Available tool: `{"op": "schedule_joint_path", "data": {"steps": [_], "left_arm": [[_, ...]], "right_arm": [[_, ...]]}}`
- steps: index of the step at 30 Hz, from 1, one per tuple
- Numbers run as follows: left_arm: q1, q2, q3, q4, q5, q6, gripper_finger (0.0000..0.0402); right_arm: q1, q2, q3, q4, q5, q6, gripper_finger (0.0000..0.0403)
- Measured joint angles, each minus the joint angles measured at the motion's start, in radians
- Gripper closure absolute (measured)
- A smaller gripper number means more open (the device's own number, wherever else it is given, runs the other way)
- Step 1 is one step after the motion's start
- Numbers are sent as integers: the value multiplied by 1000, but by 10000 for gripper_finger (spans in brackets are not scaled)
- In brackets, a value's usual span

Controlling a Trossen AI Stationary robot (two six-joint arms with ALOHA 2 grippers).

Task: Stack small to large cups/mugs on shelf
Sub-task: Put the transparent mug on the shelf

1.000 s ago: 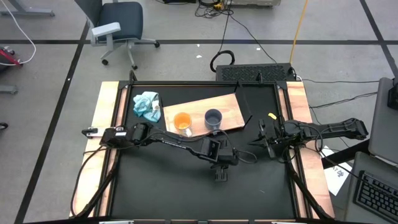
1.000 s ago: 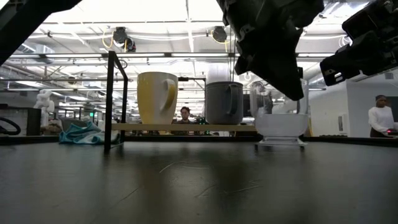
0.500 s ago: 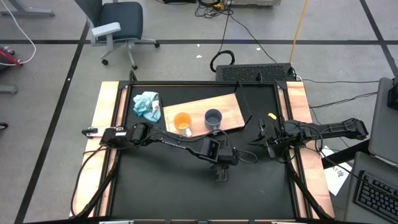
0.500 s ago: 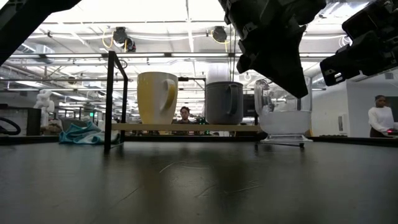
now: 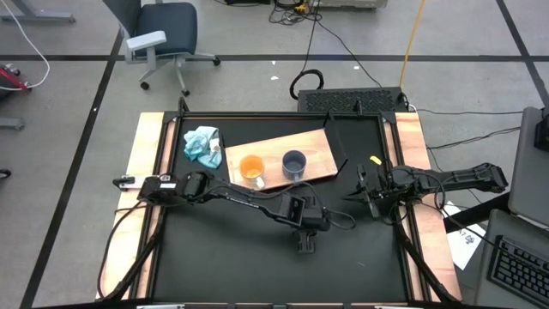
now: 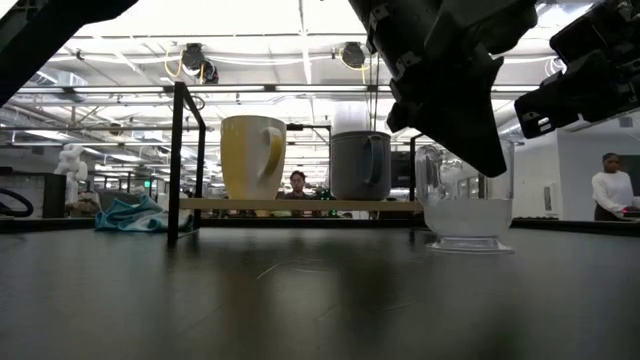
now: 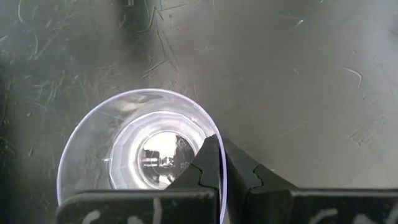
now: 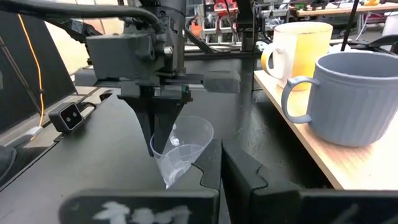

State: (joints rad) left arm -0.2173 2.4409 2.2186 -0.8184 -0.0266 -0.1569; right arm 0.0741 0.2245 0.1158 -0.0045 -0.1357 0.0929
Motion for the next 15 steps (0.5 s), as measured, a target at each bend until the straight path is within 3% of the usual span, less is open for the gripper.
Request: {"op": "schedule_joint_path", "data": {"steps": [6, 15], "left_arm": [[0, 0, 0, 0, 0, 1, 396], [1, 1, 0, 8, 1, 5, 357]], "right_arm": [[0, 1, 0, 3, 0, 0, 403], [0, 1, 0, 8, 0, 0, 403]]}}
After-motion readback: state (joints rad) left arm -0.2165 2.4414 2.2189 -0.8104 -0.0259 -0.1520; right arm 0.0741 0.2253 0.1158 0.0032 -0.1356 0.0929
